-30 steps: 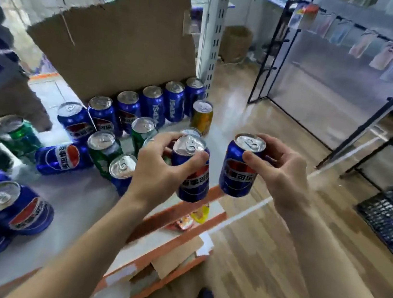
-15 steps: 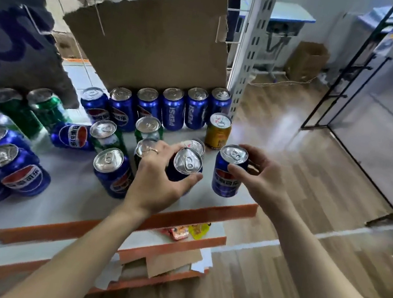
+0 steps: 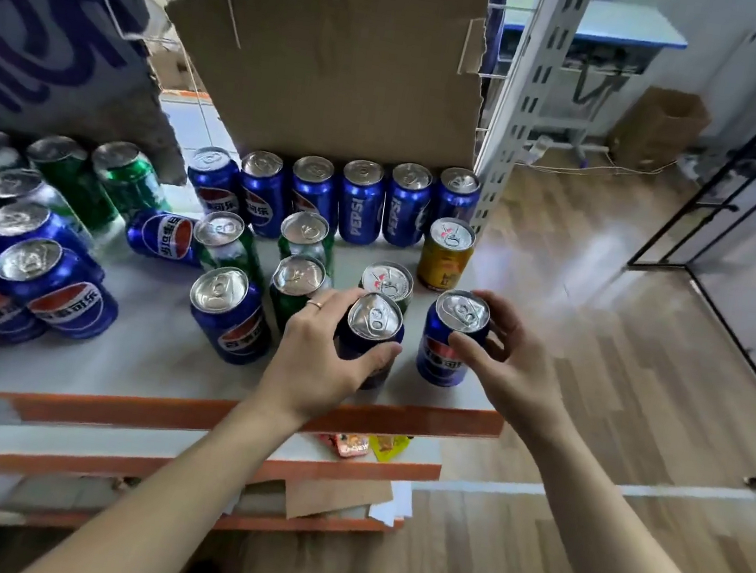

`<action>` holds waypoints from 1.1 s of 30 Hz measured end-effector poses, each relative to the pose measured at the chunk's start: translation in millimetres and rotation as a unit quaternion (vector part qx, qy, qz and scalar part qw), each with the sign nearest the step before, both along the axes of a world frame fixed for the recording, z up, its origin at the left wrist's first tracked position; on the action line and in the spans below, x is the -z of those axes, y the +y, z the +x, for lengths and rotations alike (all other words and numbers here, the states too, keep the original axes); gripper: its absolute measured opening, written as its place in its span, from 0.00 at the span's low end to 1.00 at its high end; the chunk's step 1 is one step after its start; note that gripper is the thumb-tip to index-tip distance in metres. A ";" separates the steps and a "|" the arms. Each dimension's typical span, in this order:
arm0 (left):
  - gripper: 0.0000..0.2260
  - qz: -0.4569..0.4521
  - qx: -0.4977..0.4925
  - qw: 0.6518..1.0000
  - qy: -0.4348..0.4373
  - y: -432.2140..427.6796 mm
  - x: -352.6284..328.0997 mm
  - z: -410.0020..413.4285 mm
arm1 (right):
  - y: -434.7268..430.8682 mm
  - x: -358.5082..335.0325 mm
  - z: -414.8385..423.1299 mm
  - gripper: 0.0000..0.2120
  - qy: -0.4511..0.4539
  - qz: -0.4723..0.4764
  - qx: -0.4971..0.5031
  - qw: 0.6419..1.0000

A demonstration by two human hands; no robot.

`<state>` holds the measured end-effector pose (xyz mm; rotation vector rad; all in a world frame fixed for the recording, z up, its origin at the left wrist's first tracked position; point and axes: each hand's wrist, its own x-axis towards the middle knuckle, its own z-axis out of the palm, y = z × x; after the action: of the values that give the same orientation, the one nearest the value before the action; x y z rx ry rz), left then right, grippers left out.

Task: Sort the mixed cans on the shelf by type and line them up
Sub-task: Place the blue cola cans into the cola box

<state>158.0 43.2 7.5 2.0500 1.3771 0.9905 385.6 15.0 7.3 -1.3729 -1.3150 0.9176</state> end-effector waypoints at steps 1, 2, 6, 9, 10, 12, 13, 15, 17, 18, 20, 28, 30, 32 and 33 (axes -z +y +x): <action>0.30 -0.004 0.000 1.000 -0.008 -1.4 -0.2 0.5 | -1.2 1.9 1.4 0.21 0.008 0.002 -0.002 1.000; 0.29 -0.008 -0.001 1.000 -0.018 -3.2 0.0 0.6 | -2.6 4.0 2.9 0.21 0.017 0.004 -0.004 1.000; 0.29 -0.025 0.000 1.000 -0.005 -6.2 1.2 -1.3 | -5.1 7.5 5.0 0.23 0.005 0.012 -0.029 1.000; 0.32 -0.030 0.004 0.998 0.060 -9.7 -8.5 -3.0 | -3.6 -3.9 10.9 0.23 -0.014 0.006 -0.049 0.999; 0.33 -0.024 -0.001 0.997 0.075 -10.9 -15.4 -5.6 | -3.0 -11.8 12.2 0.24 -0.029 0.009 -0.048 0.998; 0.28 0.010 -0.010 0.998 0.069 -8.3 -35.0 -14.6 | 2.2 -31.8 10.5 0.27 -0.081 0.033 -0.028 0.996; 0.23 0.037 -0.010 0.997 0.065 -3.0 -46.3 -20.8 | 7.7 -42.4 7.4 0.27 -0.128 0.046 -0.013 0.991; 0.15 0.082 -0.017 0.993 0.089 18.3 -66.2 -34.7 | 24.4 -61.6 -3.5 0.25 -0.258 0.056 -0.001 0.965; 0.13 0.056 -0.033 0.989 0.130 49.3 -80.5 -48.0 | 45.1 -79.7 -22.2 0.24 -0.390 0.020 -0.038 0.920; 0.15 0.031 -0.039 0.987 0.153 65.1 -85.0 -54.0 | 55.8 -85.6 -32.2 0.26 -0.448 -0.010 -0.070 0.891; 0.21 -0.027 -0.016 0.977 0.210 89.8 -92.7 -62.7 | 74.7 -89.5 -49.1 0.32 -0.516 -0.067 -0.140 0.842; 0.37 -0.159 0.131 0.924 0.321 137.8 -70.4 -71.9 | 111.6 -58.3 -63.5 0.34 -0.524 -0.162 -0.242 0.800; 0.37 -0.153 0.120 0.925 0.325 144.4 -63.4 -73.4 | 111.2 -55.1 -60.9 0.30 -0.523 -0.141 -0.229 0.809; 0.34 -0.147 0.122 0.934 0.303 148.9 -59.2 -77.4 | 108.0 -55.6 -57.4 0.32 -0.510 -0.137 -0.206 0.824; 0.32 -0.140 0.125 0.942 0.280 149.7 -59.0 -79.3 | 106.0 -59.6 -55.2 0.33 -0.493 -0.133 -0.190 0.839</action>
<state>78.6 192.9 66.4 2.2926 1.3650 0.0846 330.5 120.9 66.9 -1.9598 -2.3717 0.6413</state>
